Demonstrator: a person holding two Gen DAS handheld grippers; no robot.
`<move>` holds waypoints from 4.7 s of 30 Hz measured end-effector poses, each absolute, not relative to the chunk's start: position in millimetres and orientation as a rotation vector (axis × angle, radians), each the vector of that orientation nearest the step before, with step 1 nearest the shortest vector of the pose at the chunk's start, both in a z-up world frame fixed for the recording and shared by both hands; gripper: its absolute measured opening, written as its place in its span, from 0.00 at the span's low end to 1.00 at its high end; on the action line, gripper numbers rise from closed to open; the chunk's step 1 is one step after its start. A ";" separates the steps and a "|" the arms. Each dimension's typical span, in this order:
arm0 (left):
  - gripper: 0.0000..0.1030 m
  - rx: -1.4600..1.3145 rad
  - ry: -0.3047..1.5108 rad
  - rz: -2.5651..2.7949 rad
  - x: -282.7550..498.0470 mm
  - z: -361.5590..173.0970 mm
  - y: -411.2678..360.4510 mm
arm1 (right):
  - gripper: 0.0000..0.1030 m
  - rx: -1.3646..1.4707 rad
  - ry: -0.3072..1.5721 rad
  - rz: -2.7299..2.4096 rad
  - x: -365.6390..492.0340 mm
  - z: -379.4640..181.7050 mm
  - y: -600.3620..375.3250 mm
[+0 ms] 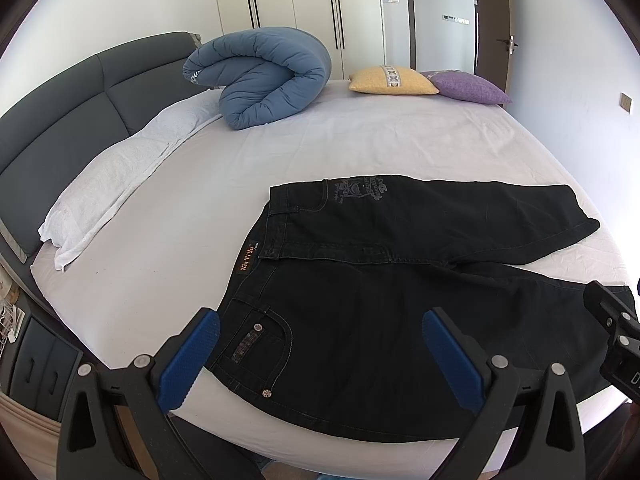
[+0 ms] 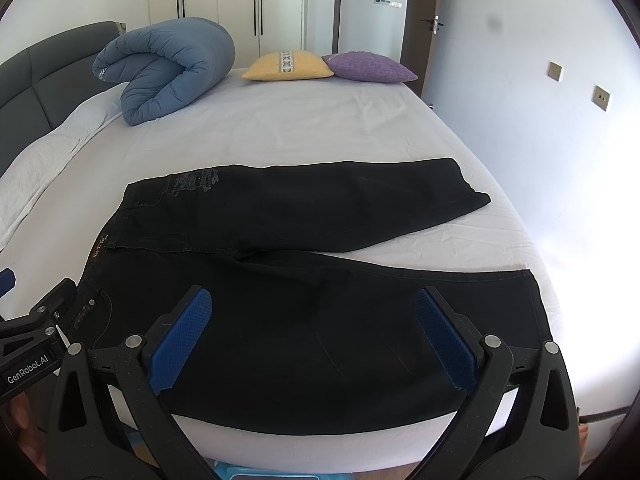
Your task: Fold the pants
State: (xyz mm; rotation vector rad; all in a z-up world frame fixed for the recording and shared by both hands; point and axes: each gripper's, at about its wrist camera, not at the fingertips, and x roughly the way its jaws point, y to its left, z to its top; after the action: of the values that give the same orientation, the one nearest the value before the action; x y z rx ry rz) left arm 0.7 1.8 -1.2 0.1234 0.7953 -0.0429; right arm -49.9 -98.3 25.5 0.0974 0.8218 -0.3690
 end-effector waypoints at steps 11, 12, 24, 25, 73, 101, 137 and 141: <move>1.00 0.123 0.797 -0.042 -1.4 -4.5 5.7 | 1.00 0.089 0.825 -0.361 -49.4 26.7 -94.8; 1.00 0.125 0.797 -0.042 -1.2 -4.6 5.5 | 1.00 0.088 0.824 -0.360 -49.1 26.7 -94.7; 1.00 0.123 0.799 -0.042 -3.4 -5.1 9.5 | 1.00 0.087 0.825 -0.354 -47.9 26.4 -92.2; 1.00 0.122 0.800 -0.041 -3.9 -5.7 11.1 | 1.00 0.087 0.825 -0.353 -47.7 26.4 -91.9; 1.00 0.381 0.818 -0.212 190.3 -36.7 30.7 | 0.80 0.015 0.817 0.179 98.8 -1.4 -142.0; 0.20 0.607 1.251 -0.746 414.5 -173.3 -29.8 | 0.39 -0.165 0.956 0.611 265.9 -96.7 -150.3; 0.03 0.688 0.840 -0.730 287.1 -100.9 22.0 | 0.03 -0.047 1.246 0.660 389.7 -107.5 -70.6; 0.03 0.686 0.843 -0.730 273.9 -100.8 28.5 | 0.03 0.206 1.274 0.653 374.2 -111.7 -76.3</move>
State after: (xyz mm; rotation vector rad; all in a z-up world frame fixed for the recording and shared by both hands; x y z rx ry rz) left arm 273.9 28.5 -100.8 0.6858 0.8428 -0.7296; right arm 374.2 -76.3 -111.7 0.2059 1.2742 0.6534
